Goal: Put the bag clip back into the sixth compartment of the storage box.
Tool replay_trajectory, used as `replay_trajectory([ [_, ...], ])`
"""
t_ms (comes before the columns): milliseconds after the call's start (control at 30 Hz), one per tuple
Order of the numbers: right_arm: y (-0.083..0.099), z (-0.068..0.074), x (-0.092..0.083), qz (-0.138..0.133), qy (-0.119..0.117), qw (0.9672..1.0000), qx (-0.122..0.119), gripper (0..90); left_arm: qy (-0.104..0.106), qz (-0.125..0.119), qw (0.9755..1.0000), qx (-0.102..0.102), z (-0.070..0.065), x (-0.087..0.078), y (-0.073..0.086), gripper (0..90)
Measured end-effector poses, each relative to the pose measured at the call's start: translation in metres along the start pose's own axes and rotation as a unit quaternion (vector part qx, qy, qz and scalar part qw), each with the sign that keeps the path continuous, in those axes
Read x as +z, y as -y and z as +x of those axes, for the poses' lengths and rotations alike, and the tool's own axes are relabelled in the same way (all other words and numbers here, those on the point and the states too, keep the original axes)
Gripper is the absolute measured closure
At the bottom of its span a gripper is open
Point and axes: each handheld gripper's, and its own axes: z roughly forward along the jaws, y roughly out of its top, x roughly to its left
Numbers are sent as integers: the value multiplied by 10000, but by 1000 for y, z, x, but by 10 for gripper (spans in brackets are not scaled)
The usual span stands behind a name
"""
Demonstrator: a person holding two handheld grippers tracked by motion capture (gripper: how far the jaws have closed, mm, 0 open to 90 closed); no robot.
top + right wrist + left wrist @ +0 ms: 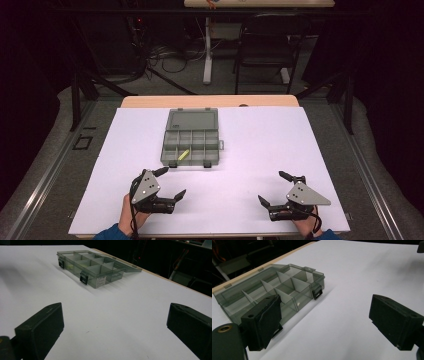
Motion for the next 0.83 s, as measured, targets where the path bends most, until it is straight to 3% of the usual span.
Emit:
replay_trajectory([
  [400,0,0,0,4,-10,10000,-1,6,-82,86,9999,-93,-3,-12,21,109],
  [833,0,0,0,23,-42,10000,-5,5,-127,132,9998,-81,2,-10,22,109],
])
